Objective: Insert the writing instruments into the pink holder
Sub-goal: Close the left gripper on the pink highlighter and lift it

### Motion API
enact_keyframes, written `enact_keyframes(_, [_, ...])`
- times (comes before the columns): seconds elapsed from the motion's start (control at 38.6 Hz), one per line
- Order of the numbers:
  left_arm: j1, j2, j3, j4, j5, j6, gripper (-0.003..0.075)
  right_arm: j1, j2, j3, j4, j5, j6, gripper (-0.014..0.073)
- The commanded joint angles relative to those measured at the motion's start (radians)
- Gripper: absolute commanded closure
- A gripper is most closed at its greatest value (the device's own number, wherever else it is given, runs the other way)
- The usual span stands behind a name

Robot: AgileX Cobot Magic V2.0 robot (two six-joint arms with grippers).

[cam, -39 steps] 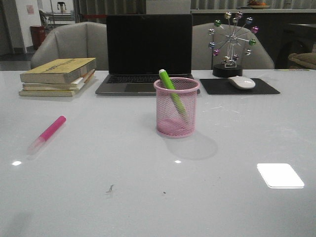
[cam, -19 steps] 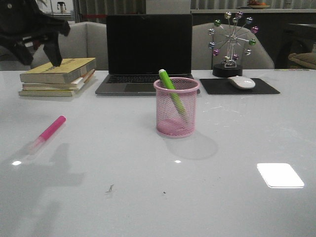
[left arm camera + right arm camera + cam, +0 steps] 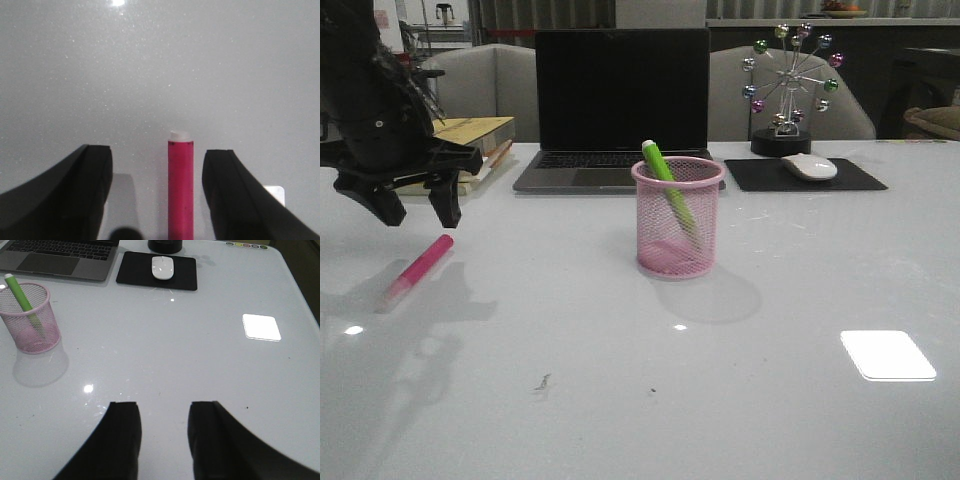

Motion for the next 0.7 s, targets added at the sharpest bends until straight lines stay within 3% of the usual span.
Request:
enact_keyframes(0.0, [-0.008,-0.038,-0.034,-0.011,-0.042,-0.006,0.0264,-0.007,0.006,-0.027,-0.014,-0.074,0.003,0.0223])
enact_keyframes(0.49, [-0.009,0.026,-0.034,-0.05,-0.027,-0.006,0.0268,-0.007,0.006,-0.027,-0.015,-0.073,0.003,0.0223])
enact_keyframes(0.67, [-0.01,0.059,-0.034,-0.05,0.021,-0.006,0.0399,-0.007,0.006,-0.027,-0.015,-0.073,0.003,0.0223])
